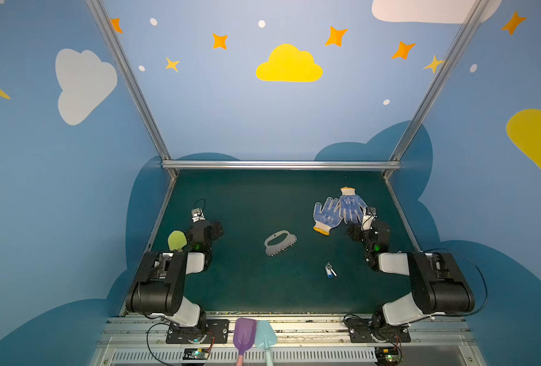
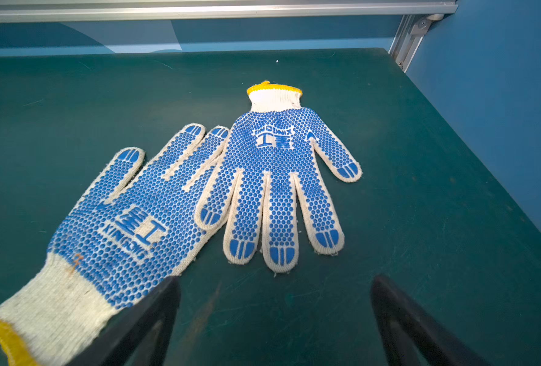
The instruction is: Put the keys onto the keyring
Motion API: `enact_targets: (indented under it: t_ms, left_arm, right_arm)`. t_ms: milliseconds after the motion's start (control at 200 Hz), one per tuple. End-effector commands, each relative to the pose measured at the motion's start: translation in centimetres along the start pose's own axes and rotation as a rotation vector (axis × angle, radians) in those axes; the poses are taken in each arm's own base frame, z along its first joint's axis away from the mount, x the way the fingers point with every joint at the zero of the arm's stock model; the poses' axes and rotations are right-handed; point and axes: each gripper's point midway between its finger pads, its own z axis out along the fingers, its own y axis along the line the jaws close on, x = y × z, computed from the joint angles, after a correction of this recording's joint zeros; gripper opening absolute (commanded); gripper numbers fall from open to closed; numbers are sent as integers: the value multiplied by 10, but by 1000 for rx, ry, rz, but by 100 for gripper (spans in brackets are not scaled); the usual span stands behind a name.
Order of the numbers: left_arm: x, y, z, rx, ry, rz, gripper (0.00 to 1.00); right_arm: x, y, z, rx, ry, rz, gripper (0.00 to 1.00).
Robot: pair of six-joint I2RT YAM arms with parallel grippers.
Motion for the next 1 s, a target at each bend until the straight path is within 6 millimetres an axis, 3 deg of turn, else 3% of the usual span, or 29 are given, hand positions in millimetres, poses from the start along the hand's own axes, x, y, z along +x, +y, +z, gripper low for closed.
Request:
enact_targets:
  t_ms: [0, 997]
  left_arm:
    - [-10, 1, -2, -6, -29, -14, 100]
    - [-11, 2, -3, -6, -33, -17, 100]
  right_arm:
    - [-10, 1, -2, 1, -35, 7, 95]
    - [-13, -1, -2, 10, -45, 13, 95]
